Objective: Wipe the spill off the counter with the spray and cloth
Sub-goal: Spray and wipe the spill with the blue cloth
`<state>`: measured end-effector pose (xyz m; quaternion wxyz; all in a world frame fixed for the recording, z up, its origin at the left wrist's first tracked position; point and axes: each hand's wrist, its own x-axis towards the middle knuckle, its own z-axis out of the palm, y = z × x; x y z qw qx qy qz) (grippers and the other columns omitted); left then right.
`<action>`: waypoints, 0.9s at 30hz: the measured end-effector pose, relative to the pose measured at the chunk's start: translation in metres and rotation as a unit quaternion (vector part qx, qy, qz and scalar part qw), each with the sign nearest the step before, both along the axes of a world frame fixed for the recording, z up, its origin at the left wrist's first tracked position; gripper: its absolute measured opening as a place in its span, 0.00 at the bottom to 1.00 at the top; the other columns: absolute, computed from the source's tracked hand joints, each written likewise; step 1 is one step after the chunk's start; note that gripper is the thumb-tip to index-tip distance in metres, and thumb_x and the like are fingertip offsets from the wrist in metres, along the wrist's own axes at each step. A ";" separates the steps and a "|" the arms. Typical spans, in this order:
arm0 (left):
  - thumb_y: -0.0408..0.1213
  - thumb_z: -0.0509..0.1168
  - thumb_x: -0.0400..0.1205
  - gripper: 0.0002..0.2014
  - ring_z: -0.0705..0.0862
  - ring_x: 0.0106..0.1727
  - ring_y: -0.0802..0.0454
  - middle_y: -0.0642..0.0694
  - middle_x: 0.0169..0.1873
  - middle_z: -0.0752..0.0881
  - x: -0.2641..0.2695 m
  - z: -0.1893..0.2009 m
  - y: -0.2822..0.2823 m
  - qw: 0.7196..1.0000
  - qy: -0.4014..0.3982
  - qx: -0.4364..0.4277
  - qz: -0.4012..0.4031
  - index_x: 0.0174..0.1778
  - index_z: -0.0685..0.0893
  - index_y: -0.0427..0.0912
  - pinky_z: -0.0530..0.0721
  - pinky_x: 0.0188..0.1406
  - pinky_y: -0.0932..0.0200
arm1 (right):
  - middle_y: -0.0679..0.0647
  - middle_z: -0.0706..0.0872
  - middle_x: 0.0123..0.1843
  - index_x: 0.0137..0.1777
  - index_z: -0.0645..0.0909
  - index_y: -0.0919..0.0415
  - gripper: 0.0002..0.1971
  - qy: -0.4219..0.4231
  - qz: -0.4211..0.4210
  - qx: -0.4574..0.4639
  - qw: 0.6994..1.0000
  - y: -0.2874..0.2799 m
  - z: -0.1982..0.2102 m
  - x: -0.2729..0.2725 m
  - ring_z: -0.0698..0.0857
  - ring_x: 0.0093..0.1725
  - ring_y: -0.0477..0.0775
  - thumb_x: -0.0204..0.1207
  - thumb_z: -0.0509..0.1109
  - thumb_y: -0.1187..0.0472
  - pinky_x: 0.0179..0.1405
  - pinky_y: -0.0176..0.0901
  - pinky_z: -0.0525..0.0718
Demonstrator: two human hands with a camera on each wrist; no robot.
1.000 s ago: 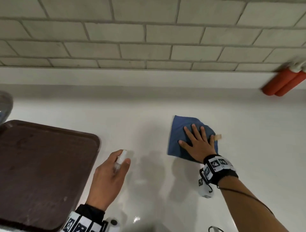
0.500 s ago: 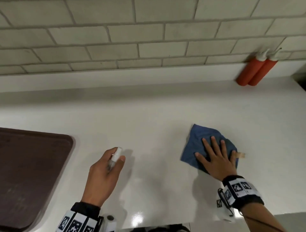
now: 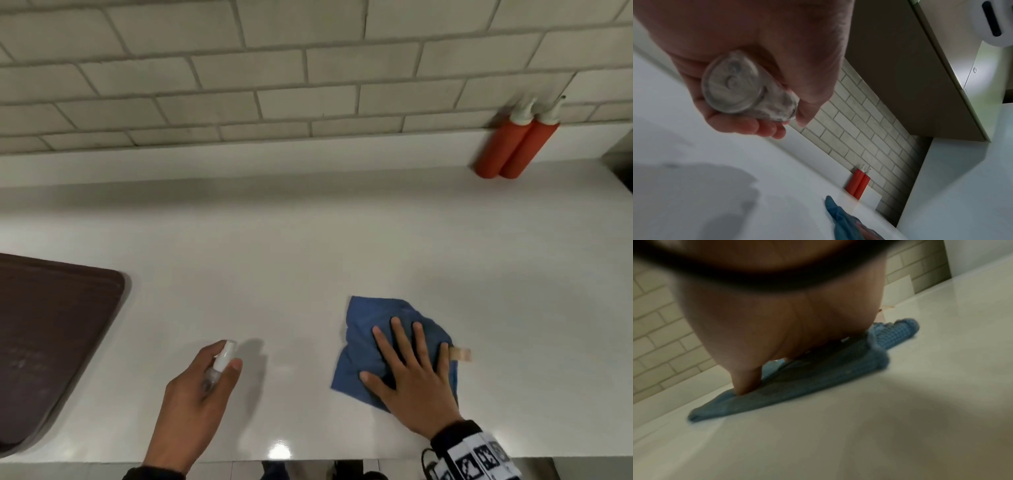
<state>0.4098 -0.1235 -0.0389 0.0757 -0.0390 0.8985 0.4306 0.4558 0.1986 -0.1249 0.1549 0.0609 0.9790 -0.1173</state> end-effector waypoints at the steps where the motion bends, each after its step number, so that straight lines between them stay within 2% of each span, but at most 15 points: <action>1: 0.49 0.69 0.83 0.09 0.83 0.31 0.42 0.43 0.34 0.84 0.002 0.000 0.003 1.000 -0.001 0.002 0.004 0.58 0.84 0.64 0.84 0.33 0.52 | 0.52 0.55 0.87 0.84 0.55 0.40 0.41 0.003 0.003 0.005 1.000 0.008 0.001 -0.020 0.58 0.84 0.67 0.74 0.40 0.22 0.72 0.84 0.57; 3: 0.47 0.69 0.83 0.09 0.83 0.31 0.42 0.50 0.35 0.86 0.005 0.000 0.012 1.000 -0.002 0.010 0.006 0.58 0.85 0.61 0.84 0.33 0.52 | 0.48 0.40 0.88 0.84 0.41 0.35 0.43 -0.011 0.000 0.007 1.000 0.024 0.003 -0.068 0.44 0.86 0.65 0.69 0.35 0.20 0.75 0.83 0.47; 4: 0.47 0.69 0.83 0.09 0.83 0.31 0.44 0.54 0.35 0.87 0.005 0.001 0.015 1.000 0.000 0.012 0.003 0.58 0.85 0.61 0.84 0.33 0.53 | 0.47 0.35 0.87 0.83 0.36 0.35 0.44 -0.026 -0.009 -0.001 1.000 0.030 0.003 -0.092 0.37 0.85 0.63 0.68 0.35 0.19 0.76 0.82 0.43; 7: 0.47 0.68 0.83 0.09 0.83 0.30 0.47 0.57 0.36 0.87 0.006 0.006 0.021 1.000 0.004 0.015 -0.001 0.58 0.84 0.62 0.85 0.35 0.53 | 0.49 0.31 0.86 0.84 0.35 0.38 0.42 -0.066 -0.025 -0.009 0.997 0.027 0.012 -0.137 0.31 0.84 0.64 0.75 0.43 0.24 0.74 0.82 0.37; 9: 0.47 0.69 0.83 0.08 0.83 0.31 0.47 0.56 0.36 0.87 0.006 0.007 0.020 1.000 0.007 0.021 0.008 0.57 0.84 0.63 0.85 0.35 0.52 | 0.52 0.35 0.87 0.85 0.38 0.41 0.39 -0.050 -0.016 0.005 0.999 0.017 0.009 -0.134 0.35 0.84 0.67 0.77 0.42 0.27 0.74 0.83 0.40; 11: 0.47 0.69 0.83 0.08 0.83 0.31 0.45 0.53 0.35 0.86 0.005 0.007 0.016 0.999 0.007 0.029 0.020 0.56 0.85 0.63 0.86 0.34 0.51 | 0.55 0.50 0.88 0.86 0.51 0.44 0.39 -0.012 0.016 0.025 0.999 0.006 0.003 -0.108 0.49 0.85 0.70 0.78 0.37 0.27 0.71 0.87 0.51; 13: 0.47 0.70 0.82 0.08 0.83 0.30 0.45 0.52 0.34 0.86 0.003 0.006 0.009 0.999 0.005 0.030 0.024 0.56 0.85 0.63 0.87 0.37 0.51 | 0.57 0.62 0.85 0.83 0.63 0.47 0.38 0.012 0.049 0.039 0.998 -0.007 -0.004 -0.072 0.61 0.82 0.71 0.79 0.41 0.29 0.69 0.86 0.60; 16: 0.48 0.70 0.82 0.08 0.83 0.29 0.47 0.50 0.35 0.87 -0.002 0.003 -0.002 0.999 0.001 0.028 0.026 0.54 0.84 0.66 0.85 0.38 0.53 | 0.57 0.63 0.85 0.83 0.64 0.48 0.37 0.016 0.086 0.045 0.995 -0.031 -0.005 -0.029 0.62 0.81 0.70 0.77 0.51 0.30 0.69 0.81 0.54; 19: 0.48 0.70 0.82 0.08 0.85 0.29 0.50 0.52 0.34 0.87 -0.009 0.000 -0.018 0.999 0.000 0.023 0.022 0.54 0.83 0.67 0.83 0.38 0.59 | 0.56 0.61 0.85 0.84 0.61 0.46 0.39 -0.011 0.069 0.029 0.997 -0.040 -0.005 -0.030 0.60 0.82 0.69 0.76 0.48 0.27 0.68 0.80 0.53; 20: 0.48 0.70 0.82 0.08 0.85 0.29 0.52 0.53 0.34 0.87 -0.012 -0.001 -0.023 1.000 -0.001 0.022 0.019 0.54 0.83 0.66 0.83 0.38 0.61 | 0.55 0.58 0.86 0.84 0.57 0.44 0.40 -0.013 0.065 0.020 0.998 -0.041 -0.002 -0.041 0.57 0.83 0.67 0.76 0.45 0.25 0.70 0.80 0.51; 23: 0.47 0.72 0.81 0.09 0.86 0.32 0.58 0.61 0.35 0.88 -0.017 -0.006 -0.041 1.000 -0.014 0.013 0.007 0.54 0.83 0.67 0.82 0.39 0.67 | 0.49 0.33 0.86 0.83 0.35 0.36 0.45 -0.032 0.053 0.003 0.998 -0.040 0.005 -0.094 0.35 0.85 0.63 0.67 0.35 0.19 0.75 0.81 0.39; 24: 0.46 0.73 0.80 0.10 0.87 0.34 0.60 0.64 0.37 0.88 -0.017 -0.008 -0.048 1.000 -0.018 0.007 0.004 0.53 0.83 0.67 0.81 0.40 0.70 | 0.48 0.29 0.85 0.82 0.32 0.35 0.47 -0.039 0.042 -0.001 0.998 -0.042 0.005 -0.117 0.31 0.84 0.62 0.64 0.34 0.18 0.75 0.81 0.36; 27: 0.46 0.76 0.77 0.12 0.88 0.38 0.65 0.69 0.38 0.88 -0.018 -0.015 -0.070 0.999 -0.040 -0.003 -0.007 0.50 0.85 0.69 0.79 0.40 0.77 | 0.49 0.29 0.86 0.84 0.34 0.38 0.48 -0.055 0.014 0.001 0.998 -0.057 0.010 -0.187 0.29 0.83 0.63 0.66 0.40 0.18 0.72 0.83 0.33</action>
